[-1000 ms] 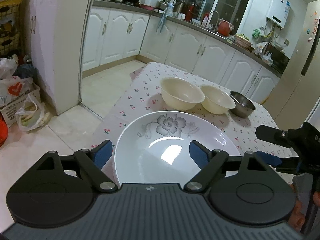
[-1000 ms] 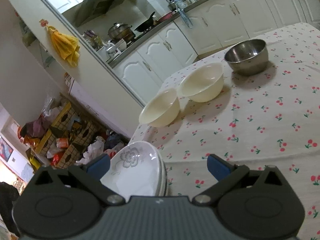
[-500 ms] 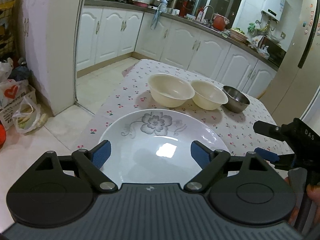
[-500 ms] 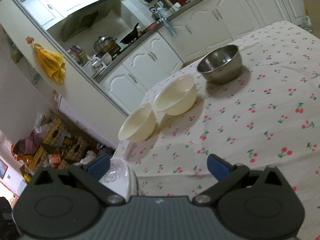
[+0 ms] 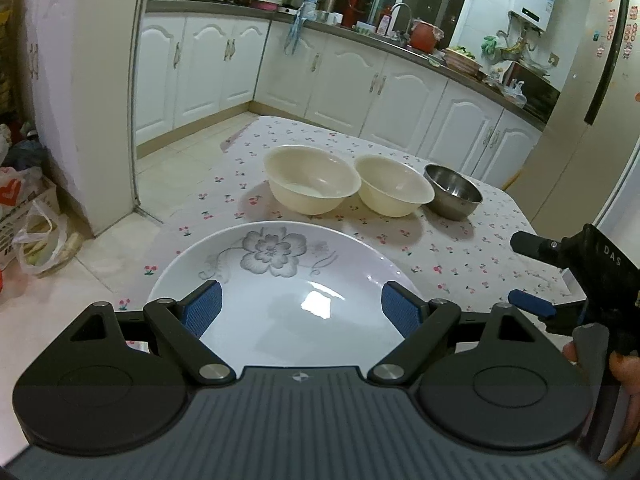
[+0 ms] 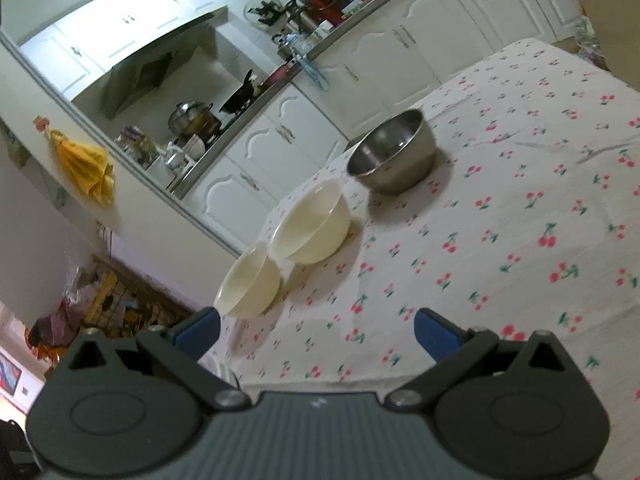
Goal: Organize plates and bowls
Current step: 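Move both tools to the stainless steel bowl, then grip the steel bowl rim with the left tool while the right tool grips its opposite rim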
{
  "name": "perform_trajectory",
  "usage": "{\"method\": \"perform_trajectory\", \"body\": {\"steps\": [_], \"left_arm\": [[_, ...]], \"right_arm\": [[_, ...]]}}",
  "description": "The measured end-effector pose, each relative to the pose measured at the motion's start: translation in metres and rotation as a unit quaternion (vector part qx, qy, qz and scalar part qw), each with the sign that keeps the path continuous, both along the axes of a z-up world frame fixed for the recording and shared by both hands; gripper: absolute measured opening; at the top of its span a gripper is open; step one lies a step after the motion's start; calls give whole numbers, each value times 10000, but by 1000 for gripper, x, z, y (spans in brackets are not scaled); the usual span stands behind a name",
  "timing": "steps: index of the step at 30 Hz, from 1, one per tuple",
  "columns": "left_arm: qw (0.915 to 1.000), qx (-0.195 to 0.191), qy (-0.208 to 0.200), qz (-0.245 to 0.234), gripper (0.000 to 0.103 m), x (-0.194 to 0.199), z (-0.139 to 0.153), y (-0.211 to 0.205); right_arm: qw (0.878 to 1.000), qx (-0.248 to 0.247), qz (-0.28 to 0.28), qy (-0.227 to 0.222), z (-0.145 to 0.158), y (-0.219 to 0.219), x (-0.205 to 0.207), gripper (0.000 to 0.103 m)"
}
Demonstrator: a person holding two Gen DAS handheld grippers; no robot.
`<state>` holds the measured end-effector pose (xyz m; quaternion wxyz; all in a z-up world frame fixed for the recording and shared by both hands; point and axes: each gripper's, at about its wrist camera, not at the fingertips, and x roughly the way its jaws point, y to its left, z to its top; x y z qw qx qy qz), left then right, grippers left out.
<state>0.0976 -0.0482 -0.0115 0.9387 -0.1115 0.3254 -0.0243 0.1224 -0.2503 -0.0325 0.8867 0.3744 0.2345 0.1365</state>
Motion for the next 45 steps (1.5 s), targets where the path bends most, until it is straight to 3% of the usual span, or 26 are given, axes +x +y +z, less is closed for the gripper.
{"method": "perform_trajectory", "body": {"steps": [7, 19, 28, 36, 45], "left_arm": [[9999, 68, 22, -85, 103, 5, 2, -6], [9994, 200, -40, -280, 103, 21, 9, -25], [9985, 241, -26, -492, 103, 44, 14, -47], [9962, 364, -123, -777, 103, 93, 22, -83], [9904, 830, -307, -1059, 103, 182, 18, -142]], "right_arm": [[9996, 22, -273, -78, 7, -25, 3, 102], [9967, -385, -671, -250, 38, -55, 23, 102], [9963, -265, -690, -439, 52, -78, 53, 102], [9943, -96, -998, -359, 35, -108, 74, 102], [9929, 386, -1108, -179, 12, -133, 80, 102]]}}
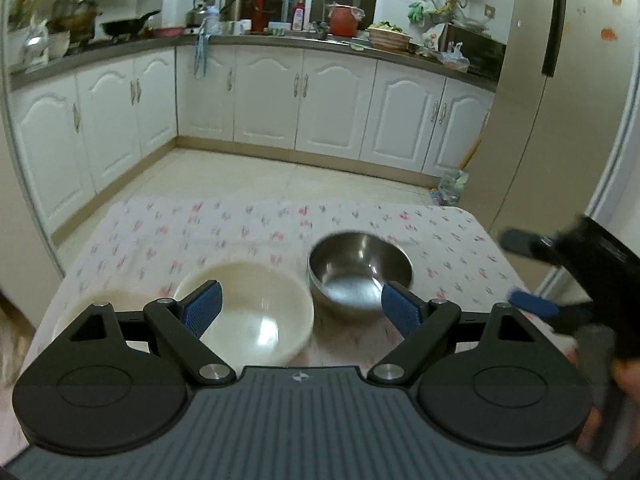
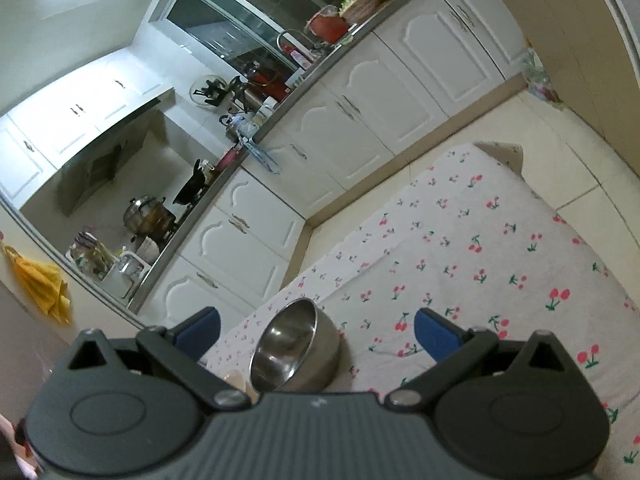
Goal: Organize plates and bowls
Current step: 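Grip the steel bowl rim with the left tool while the right tool grips its opposite rim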
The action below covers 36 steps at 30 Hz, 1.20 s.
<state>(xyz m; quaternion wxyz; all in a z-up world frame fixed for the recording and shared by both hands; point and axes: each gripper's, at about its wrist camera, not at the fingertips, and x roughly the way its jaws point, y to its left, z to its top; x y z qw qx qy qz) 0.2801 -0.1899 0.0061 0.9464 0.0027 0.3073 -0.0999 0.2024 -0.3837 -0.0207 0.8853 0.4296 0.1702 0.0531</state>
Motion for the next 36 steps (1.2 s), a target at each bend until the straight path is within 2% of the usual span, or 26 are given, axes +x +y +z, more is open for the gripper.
{"method": "perform_trajectory", "body": {"steps": [4, 12, 18, 26, 30, 36], "left_arm": [[9997, 241, 74, 42, 100, 42, -11, -17], [9976, 451, 533, -22, 67, 99, -40, -35], [9957, 600, 660, -240, 54, 117, -55, -44], [9932, 519, 892, -536, 50, 122, -69, -51], [9922, 468, 913, -705, 49, 110, -69, -57], [9858, 373, 1020, -1282, 49, 83, -66, -73]], "right_arm": [[10000, 33, -49, 38, -1, -4, 0, 102], [9998, 193, 24, 105, -5, -7, 2, 102], [9991, 408, 116, 45, -8, -9, 3, 102], [9988, 479, 119, 51, -9, -11, 4, 102], [9989, 447, 117, 66, -10, -9, 4, 102], [9991, 423, 59, 86, -10, -10, 3, 102]]}}
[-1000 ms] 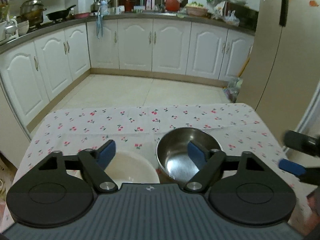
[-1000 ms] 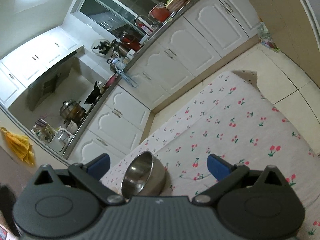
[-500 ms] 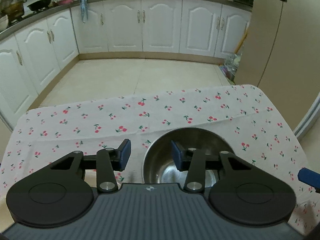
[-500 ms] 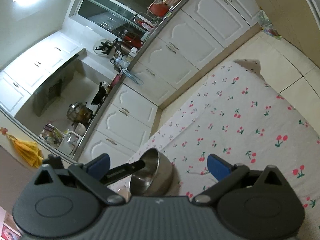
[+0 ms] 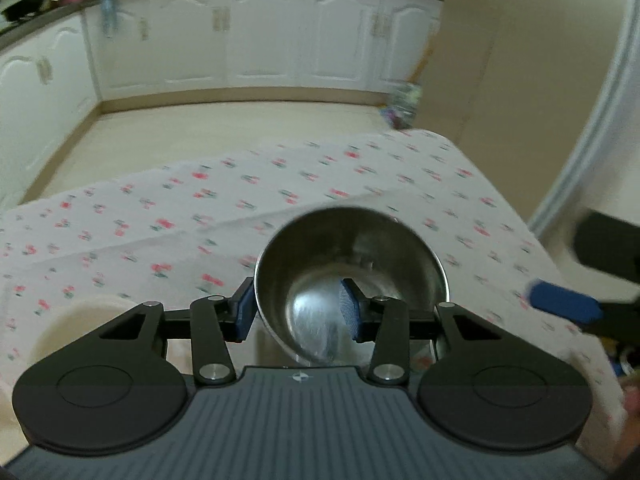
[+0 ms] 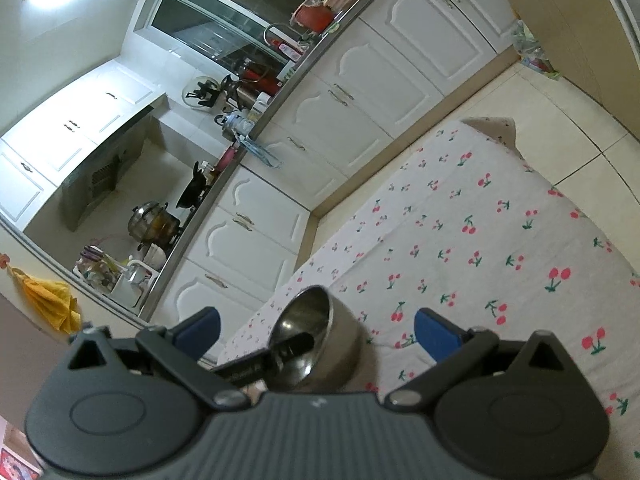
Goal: Organize plates and bowls
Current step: 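Grip the steel bowl rim with the left tool while the right tool grips its opposite rim, then lift the steel bowl with both tools and carry it toward the plate stack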
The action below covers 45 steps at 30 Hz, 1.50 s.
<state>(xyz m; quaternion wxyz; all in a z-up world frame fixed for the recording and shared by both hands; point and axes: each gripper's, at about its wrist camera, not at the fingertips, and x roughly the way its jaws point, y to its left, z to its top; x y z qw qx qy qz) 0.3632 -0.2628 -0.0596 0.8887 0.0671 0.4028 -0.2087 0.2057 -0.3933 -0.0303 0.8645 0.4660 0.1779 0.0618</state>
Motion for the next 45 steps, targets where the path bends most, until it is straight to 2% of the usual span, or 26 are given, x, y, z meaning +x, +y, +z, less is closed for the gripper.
{"method": "perform_trajectory", "body": {"steps": [5, 10, 13, 16, 19, 22, 34, 38, 45], "left_arm": [[9982, -147, 76, -569, 52, -20, -1, -18], [9996, -197, -147, -142, 50, -5, -6, -24], [9992, -381, -111, 67, 42, 5, -10, -27], [9995, -293, -89, 126, 31, 10, -21, -35], [9997, -120, -140, 177, 16, 6, -25, -40], [9997, -196, -88, 153, 8, 3, -26, -36], [9994, -319, 95, 5, 8, -37, -28, -25], [9991, -383, 147, 131, 10, -56, -26, -16], [9962, -684, 291, 458, 10, -84, -26, 7]], "right_arm": [[10000, -4, -28, 35, -1, 0, 0, 102], [9999, 0, -99, 128, -4, -3, 1, 102], [9998, 45, -131, 174, -7, -3, 0, 102], [9996, 197, -91, 174, -11, -6, 1, 102], [9996, 186, -77, 195, -11, -6, 1, 102], [9997, 154, -60, 176, -9, -4, 2, 102], [9986, 352, 206, 340, -20, -5, 11, 102], [9979, 149, 405, 474, -19, 5, 16, 103], [9974, 118, 670, 239, -15, 10, 12, 103]]}}
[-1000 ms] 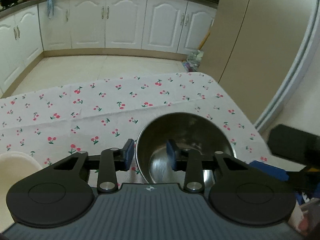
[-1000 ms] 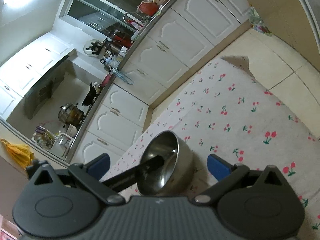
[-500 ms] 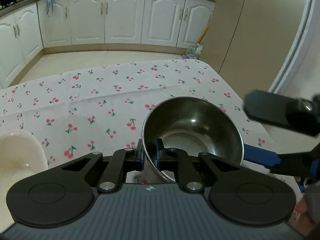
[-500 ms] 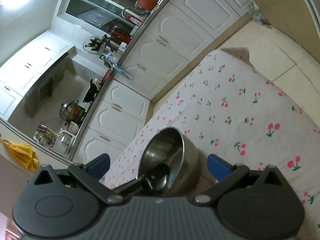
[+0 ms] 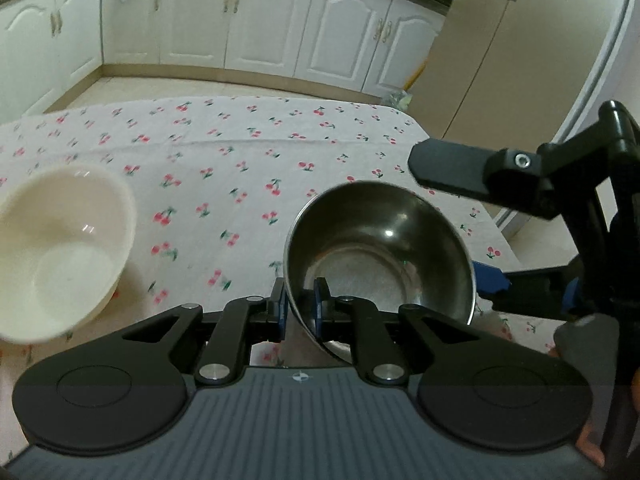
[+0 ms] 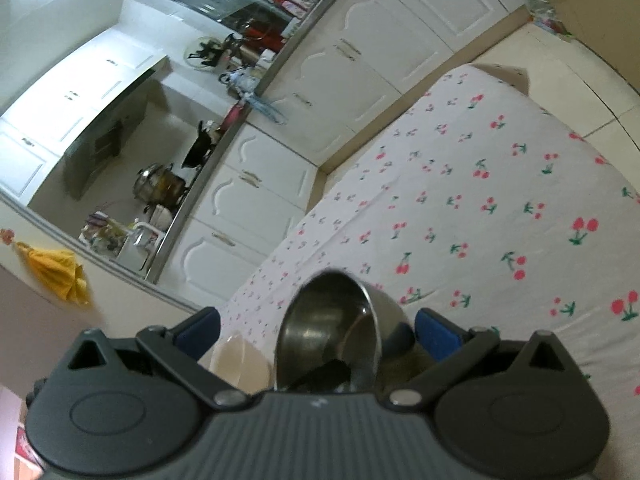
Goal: Organize plates and bowls
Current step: 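Lift the steel bowl with both tools and carry it toward the plate stack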
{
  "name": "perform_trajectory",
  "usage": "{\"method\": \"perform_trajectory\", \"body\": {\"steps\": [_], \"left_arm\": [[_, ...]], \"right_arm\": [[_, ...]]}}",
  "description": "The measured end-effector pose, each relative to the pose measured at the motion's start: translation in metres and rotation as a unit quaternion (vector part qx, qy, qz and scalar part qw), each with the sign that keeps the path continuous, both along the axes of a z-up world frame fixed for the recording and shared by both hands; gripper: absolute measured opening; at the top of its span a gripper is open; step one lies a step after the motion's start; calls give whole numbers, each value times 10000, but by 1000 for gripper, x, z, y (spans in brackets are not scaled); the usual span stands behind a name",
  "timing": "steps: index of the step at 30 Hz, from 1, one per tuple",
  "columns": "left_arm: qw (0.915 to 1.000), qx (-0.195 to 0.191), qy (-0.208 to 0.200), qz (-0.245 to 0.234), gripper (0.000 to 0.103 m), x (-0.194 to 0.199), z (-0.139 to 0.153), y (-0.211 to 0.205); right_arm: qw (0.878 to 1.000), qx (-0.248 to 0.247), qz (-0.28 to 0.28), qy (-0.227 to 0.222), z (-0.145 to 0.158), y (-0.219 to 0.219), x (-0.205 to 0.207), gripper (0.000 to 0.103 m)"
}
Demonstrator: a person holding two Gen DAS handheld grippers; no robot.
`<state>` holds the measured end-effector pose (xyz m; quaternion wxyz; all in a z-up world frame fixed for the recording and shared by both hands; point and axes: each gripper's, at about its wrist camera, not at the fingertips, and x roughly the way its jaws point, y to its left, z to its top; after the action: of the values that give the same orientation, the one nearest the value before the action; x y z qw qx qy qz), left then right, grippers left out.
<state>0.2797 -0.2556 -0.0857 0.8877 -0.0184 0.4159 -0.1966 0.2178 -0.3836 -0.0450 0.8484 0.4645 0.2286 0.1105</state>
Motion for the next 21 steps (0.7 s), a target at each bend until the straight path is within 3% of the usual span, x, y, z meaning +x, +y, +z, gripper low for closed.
{"method": "perform_trajectory", "body": {"steps": [14, 21], "left_arm": [[9928, -817, 437, 758, 9, -44, -1, 61], [9890, -1054, 405, 951, 8, -64, 7, 88]], "right_arm": [[9974, -294, 652, -105, 11, 40, -15, 103], [9967, -299, 759, -43, 6, 59, -33, 103]]}}
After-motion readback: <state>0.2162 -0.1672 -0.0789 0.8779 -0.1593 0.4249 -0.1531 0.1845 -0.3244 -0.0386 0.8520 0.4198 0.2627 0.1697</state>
